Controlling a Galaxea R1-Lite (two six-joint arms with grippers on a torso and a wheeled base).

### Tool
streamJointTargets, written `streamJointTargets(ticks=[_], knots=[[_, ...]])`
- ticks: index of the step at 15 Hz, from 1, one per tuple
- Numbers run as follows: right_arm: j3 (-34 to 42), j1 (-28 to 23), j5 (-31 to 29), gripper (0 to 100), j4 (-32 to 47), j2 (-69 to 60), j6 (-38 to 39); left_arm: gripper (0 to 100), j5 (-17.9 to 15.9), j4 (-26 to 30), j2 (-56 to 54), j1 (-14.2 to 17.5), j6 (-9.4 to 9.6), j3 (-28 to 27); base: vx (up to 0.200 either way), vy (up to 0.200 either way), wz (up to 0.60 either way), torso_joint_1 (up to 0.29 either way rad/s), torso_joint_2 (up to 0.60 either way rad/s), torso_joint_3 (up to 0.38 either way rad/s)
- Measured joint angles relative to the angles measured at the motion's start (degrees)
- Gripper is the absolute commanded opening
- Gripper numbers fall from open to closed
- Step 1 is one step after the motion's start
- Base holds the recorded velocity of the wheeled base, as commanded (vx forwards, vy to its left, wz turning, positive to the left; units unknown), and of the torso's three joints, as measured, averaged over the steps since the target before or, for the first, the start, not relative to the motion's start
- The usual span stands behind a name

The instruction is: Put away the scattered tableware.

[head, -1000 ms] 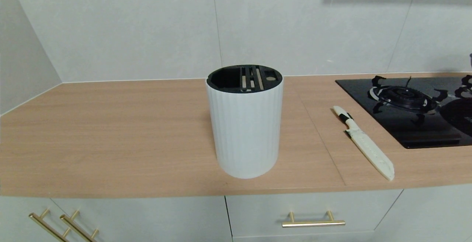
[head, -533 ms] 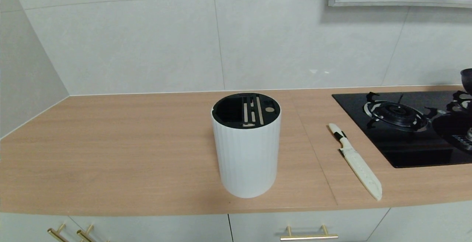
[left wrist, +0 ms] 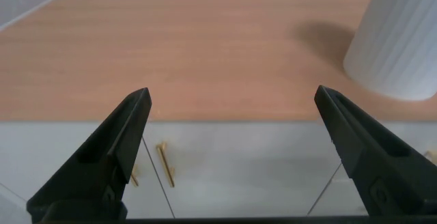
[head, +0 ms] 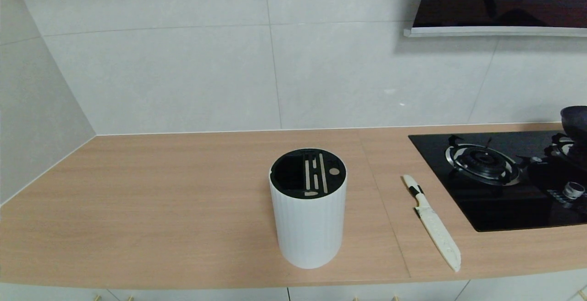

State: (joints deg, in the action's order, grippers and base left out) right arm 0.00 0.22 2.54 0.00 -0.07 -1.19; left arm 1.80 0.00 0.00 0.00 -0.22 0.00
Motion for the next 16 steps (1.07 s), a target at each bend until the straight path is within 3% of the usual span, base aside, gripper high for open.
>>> streamJointTargets(ticks=[5, 16], knots=[[0.0, 0.0, 0.0, 100, 0.0, 0.0, 0.0, 100, 0.0, 0.0, 0.0, 0.0, 0.0, 0.0, 0.0, 0.0, 0.0, 0.205, -0.43, -0.229], [-0.3, 0.0, -1.7, 100, -0.5, 0.0, -0.2, 100, 0.0, 0.0, 0.0, 0.0, 0.06, 0.0, 0.0, 0.0, 0.0, 0.003, -0.01, -0.004]])
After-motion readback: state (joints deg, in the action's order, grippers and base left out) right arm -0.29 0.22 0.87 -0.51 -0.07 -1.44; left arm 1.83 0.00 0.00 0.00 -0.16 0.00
